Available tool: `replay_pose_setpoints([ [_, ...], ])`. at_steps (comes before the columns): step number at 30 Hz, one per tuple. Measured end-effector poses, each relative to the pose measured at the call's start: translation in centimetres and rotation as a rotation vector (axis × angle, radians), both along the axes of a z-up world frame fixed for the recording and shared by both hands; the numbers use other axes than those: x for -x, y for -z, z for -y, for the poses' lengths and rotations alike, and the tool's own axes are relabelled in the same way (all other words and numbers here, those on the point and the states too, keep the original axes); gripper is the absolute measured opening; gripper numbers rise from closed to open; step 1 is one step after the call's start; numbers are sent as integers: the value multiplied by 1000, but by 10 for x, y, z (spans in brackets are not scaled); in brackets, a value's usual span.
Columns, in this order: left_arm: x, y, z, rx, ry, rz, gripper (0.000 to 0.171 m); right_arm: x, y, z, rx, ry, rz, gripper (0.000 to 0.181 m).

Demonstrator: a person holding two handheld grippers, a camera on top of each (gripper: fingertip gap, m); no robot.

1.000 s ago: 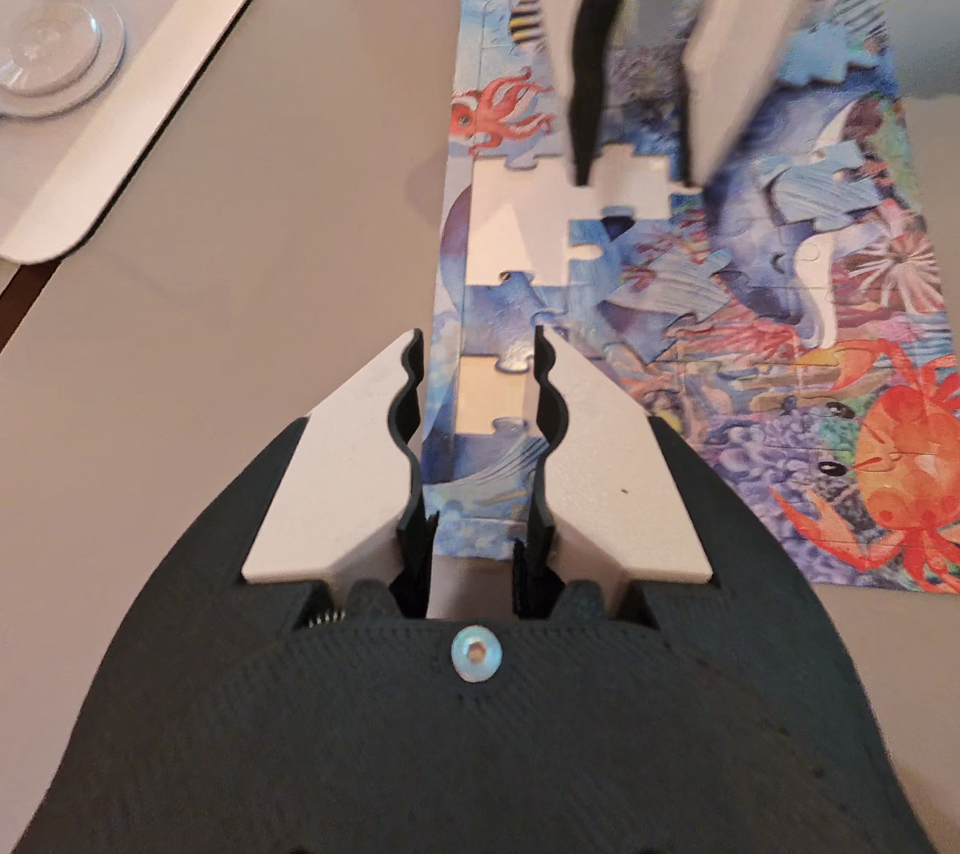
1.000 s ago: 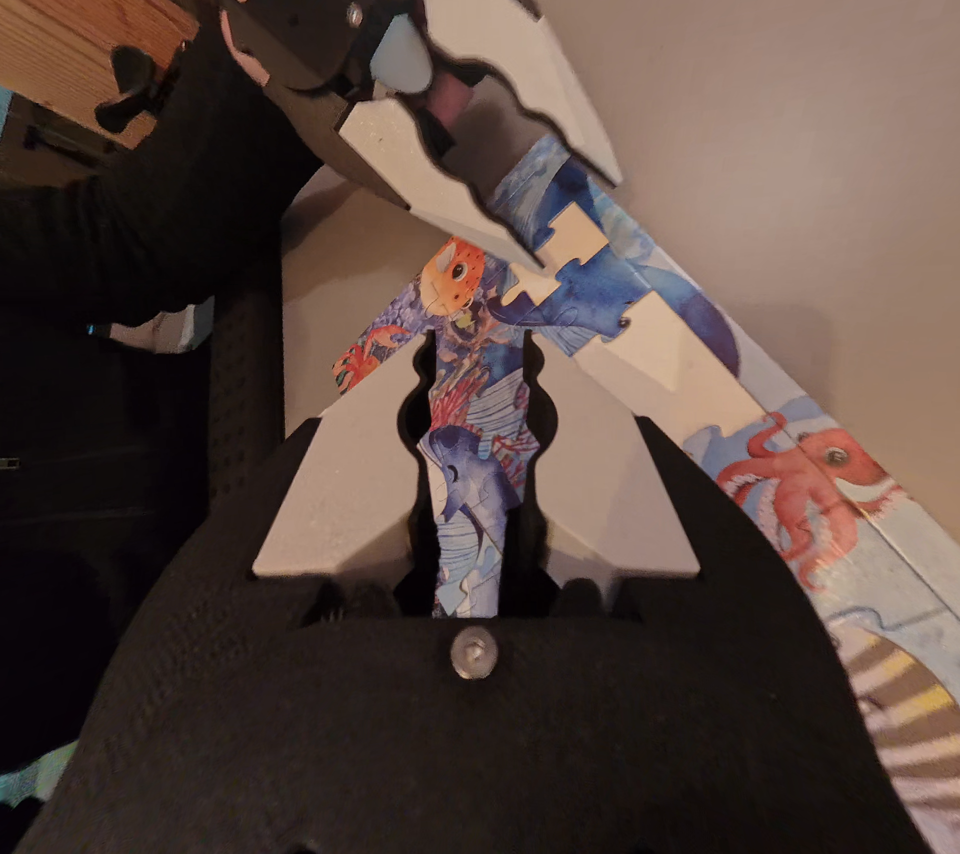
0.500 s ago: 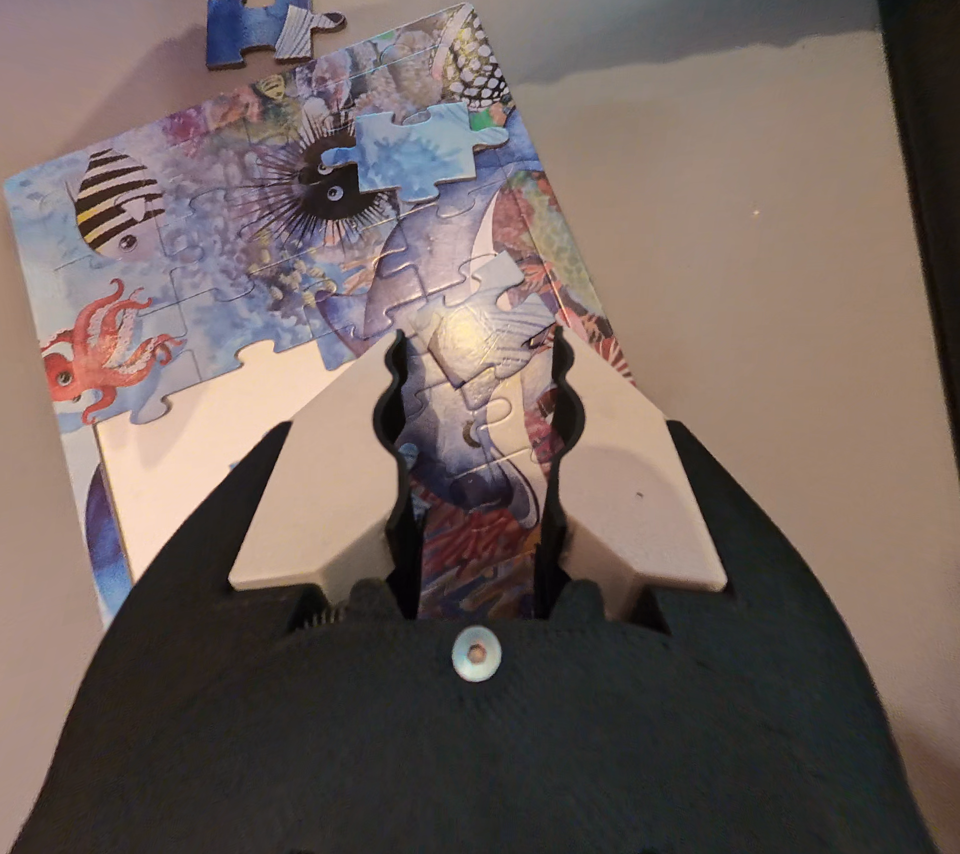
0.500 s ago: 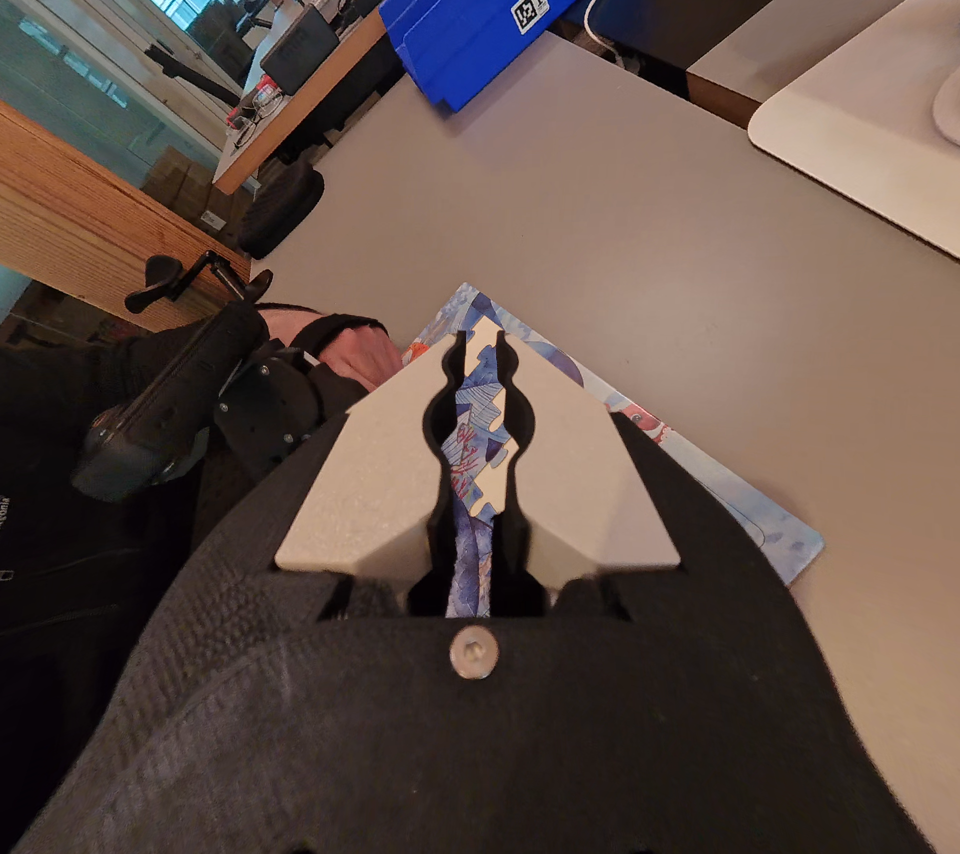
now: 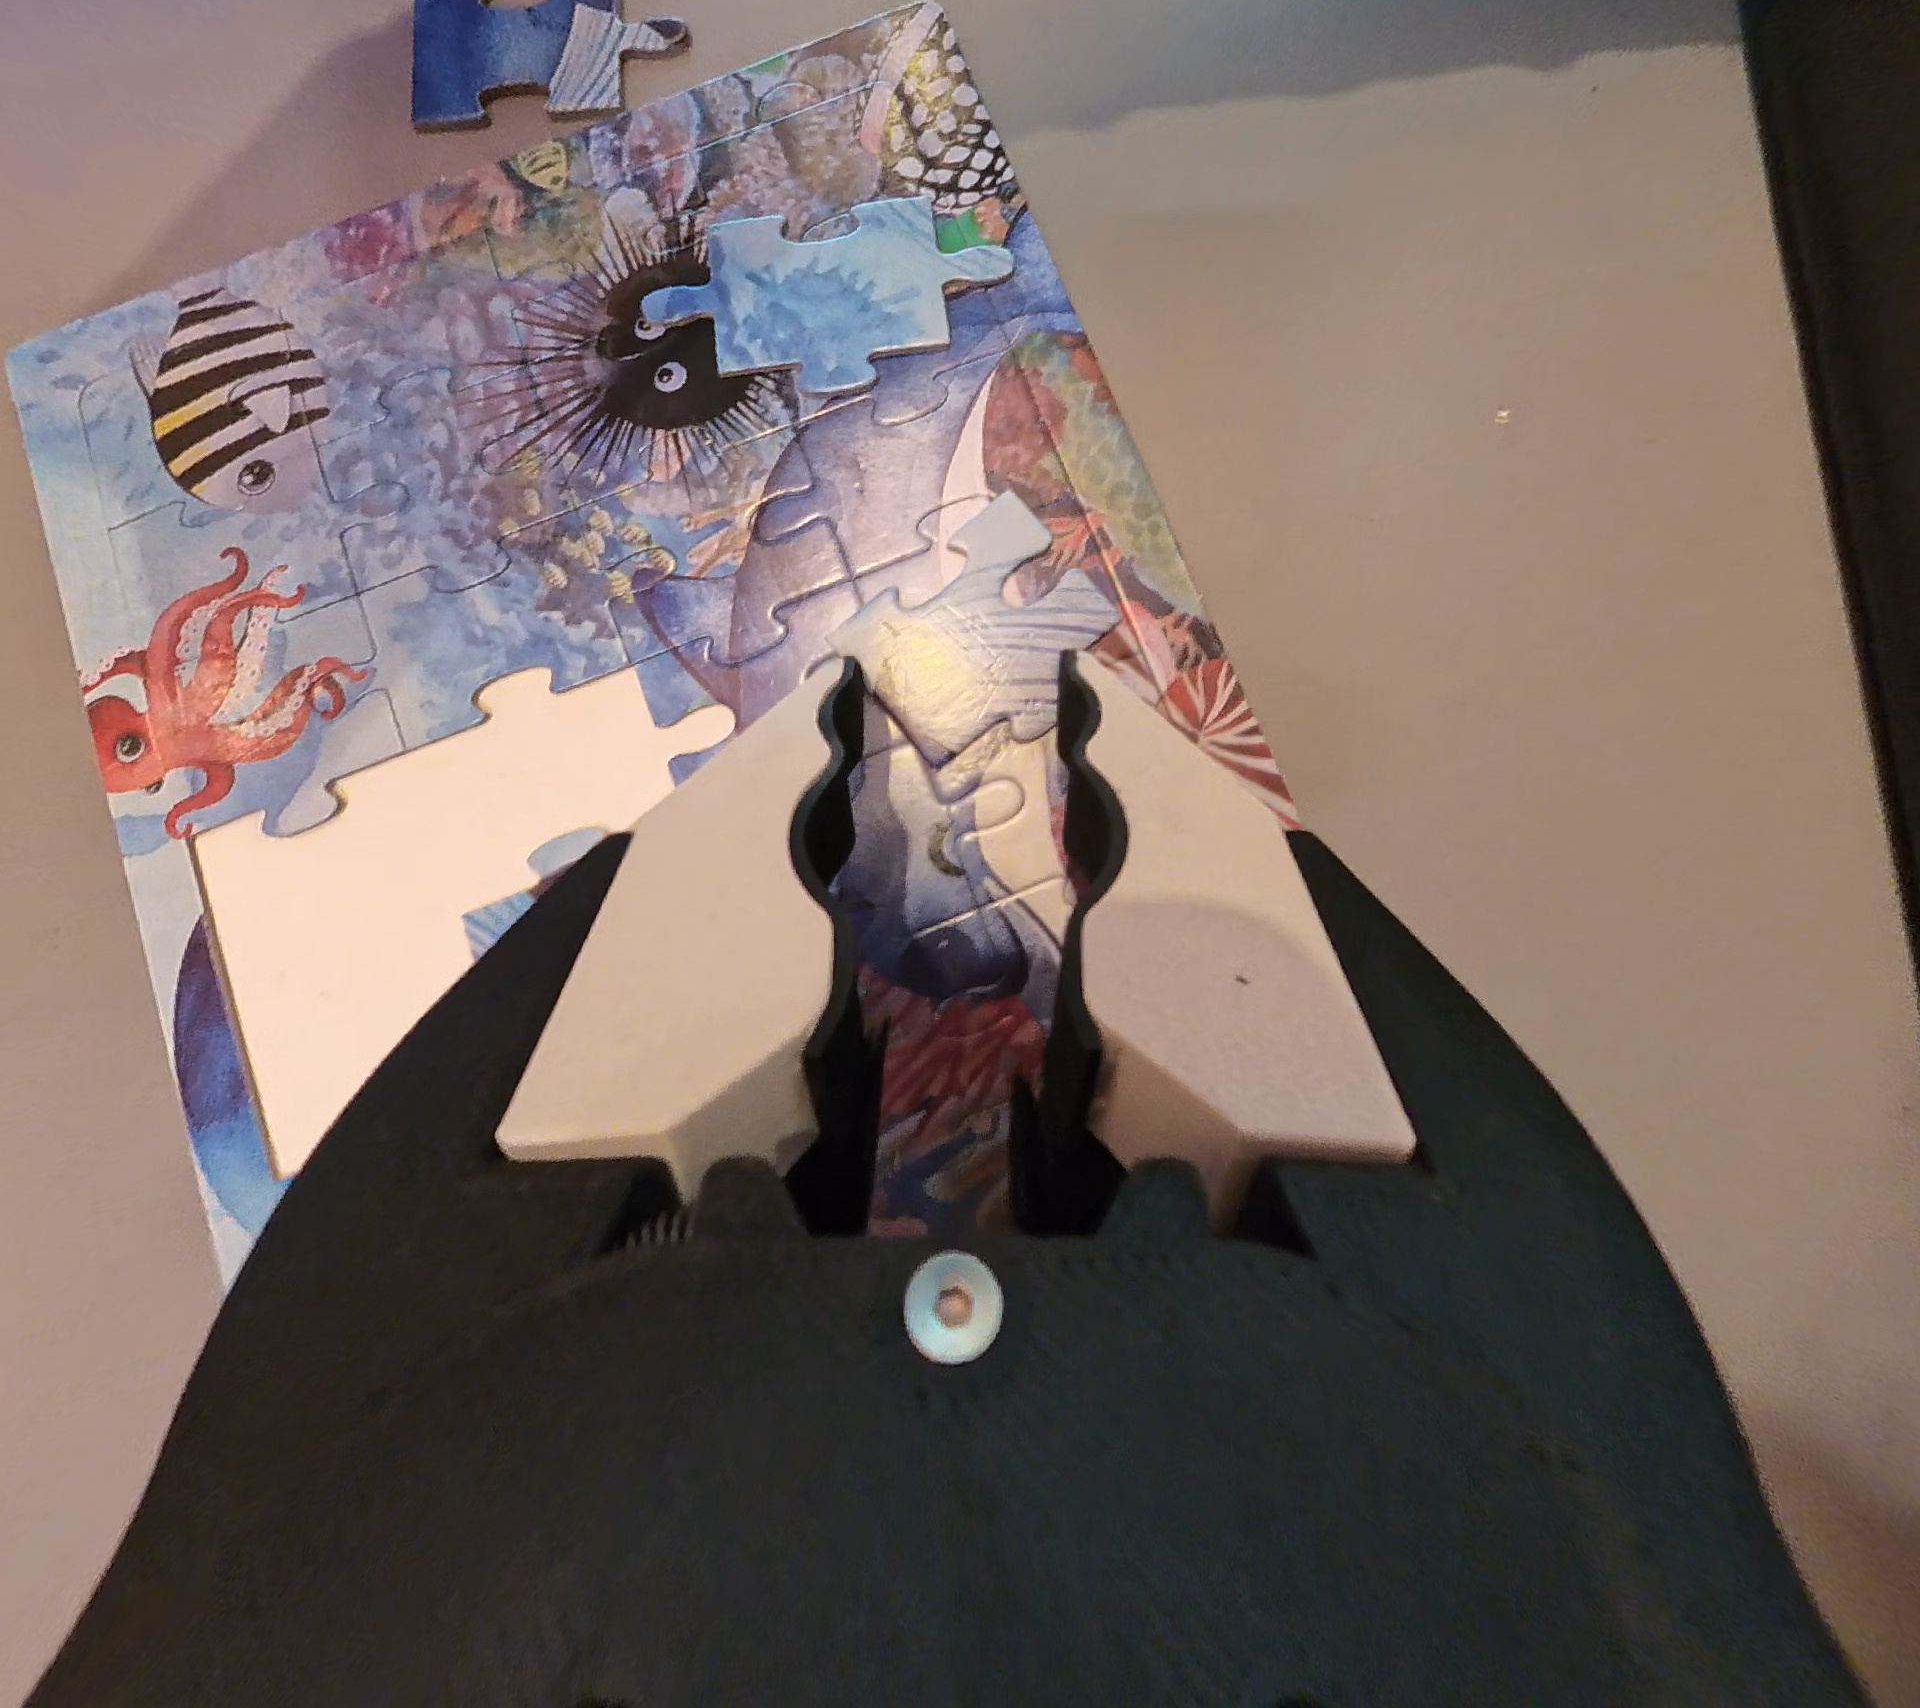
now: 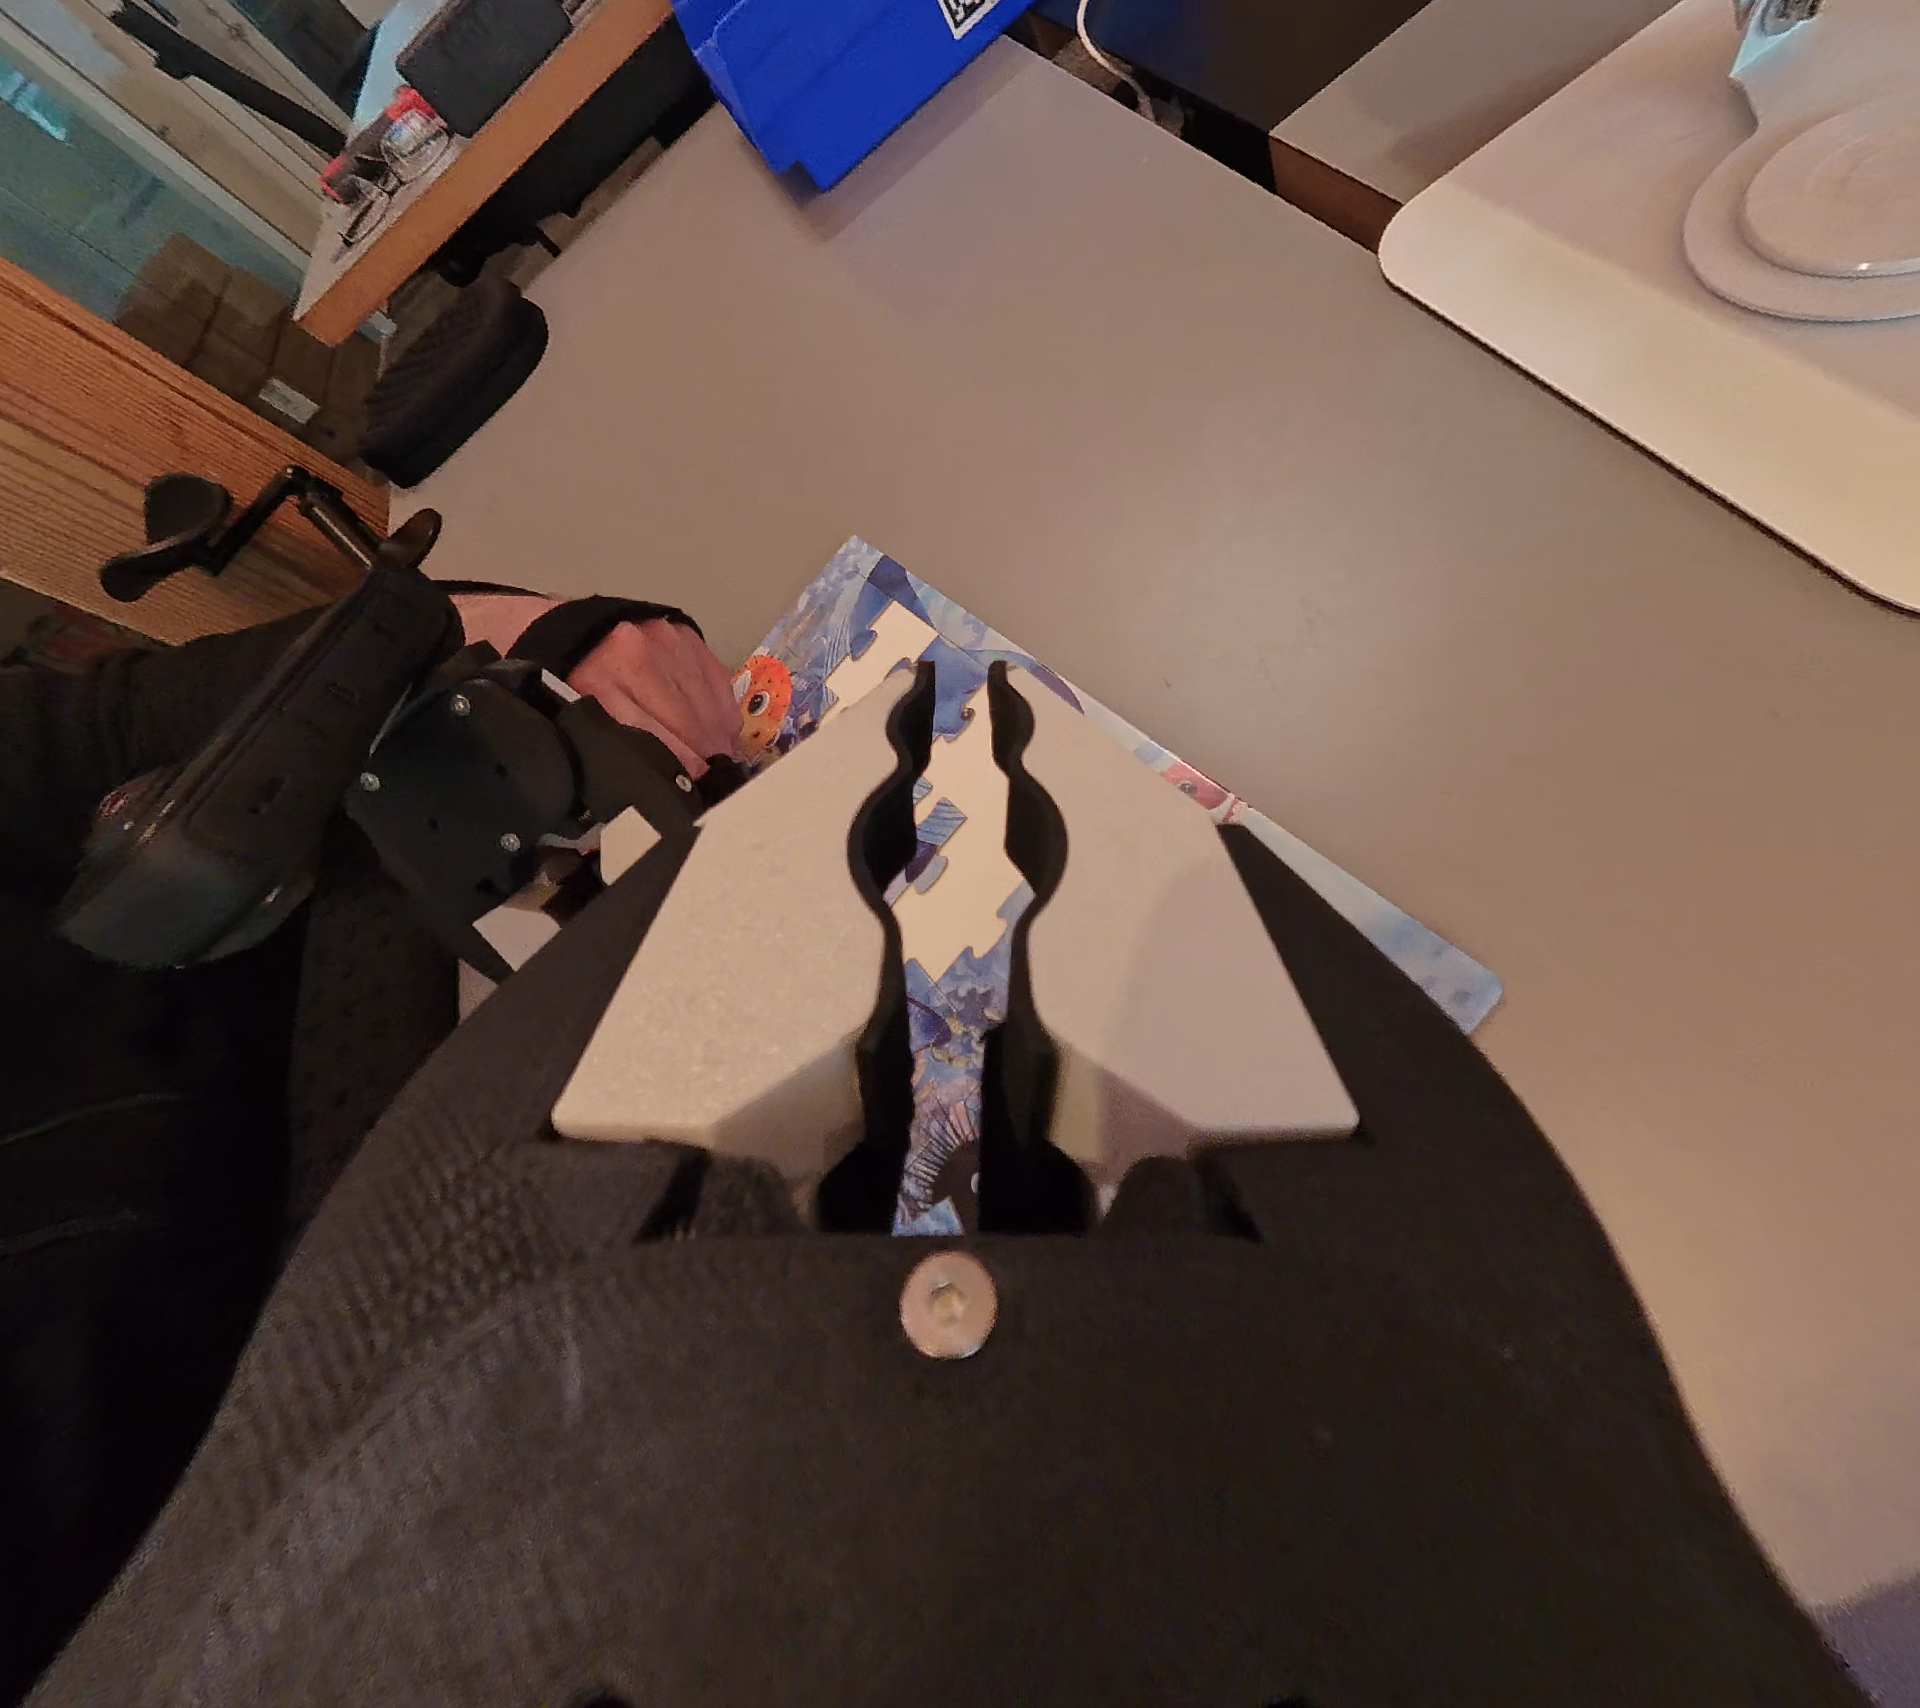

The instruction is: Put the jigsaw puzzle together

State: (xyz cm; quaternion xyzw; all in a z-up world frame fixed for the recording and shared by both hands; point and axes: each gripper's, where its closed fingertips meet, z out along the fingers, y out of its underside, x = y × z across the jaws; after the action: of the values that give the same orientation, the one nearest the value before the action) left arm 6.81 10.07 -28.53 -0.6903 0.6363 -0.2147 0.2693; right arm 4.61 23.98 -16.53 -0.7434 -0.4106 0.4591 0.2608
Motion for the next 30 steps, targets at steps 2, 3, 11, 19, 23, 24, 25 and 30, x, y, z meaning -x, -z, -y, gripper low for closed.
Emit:
replay_pose_setpoints([
  [2, 3, -7, -7, -20, -25, 27, 1, 0, -1, 1, -2, -6, 1, 8],
  [3, 6, -10, -9, -16, -33, 36, 1, 0, 0, 1, -6, -6, 4, 8],
  [11, 41, -16, -32, -28, -128, 27, 16, 4, 23, 11, -48, -67, 157, 19],
  [19, 76, -17, -55, -43, -239, 26, 24, -15, 97, 35, -99, -197, 662, 45],
  [23, 94, -22, -65, -48, -295, 46, 24, -21, 117, 34, -139, -191, 832, 49],
  [24, 97, -23, -66, -46, -305, 52, 24, -19, 119, 35, -142, -194, 850, 49],
  [25, 101, -24, -67, -45, -314, 54, 23, -17, 120, 34, -159, -190, 861, 49],
  [30, 111, -23, -71, -47, -344, 56, 24, -13, 123, 34, -194, -183, 909, 38],
])
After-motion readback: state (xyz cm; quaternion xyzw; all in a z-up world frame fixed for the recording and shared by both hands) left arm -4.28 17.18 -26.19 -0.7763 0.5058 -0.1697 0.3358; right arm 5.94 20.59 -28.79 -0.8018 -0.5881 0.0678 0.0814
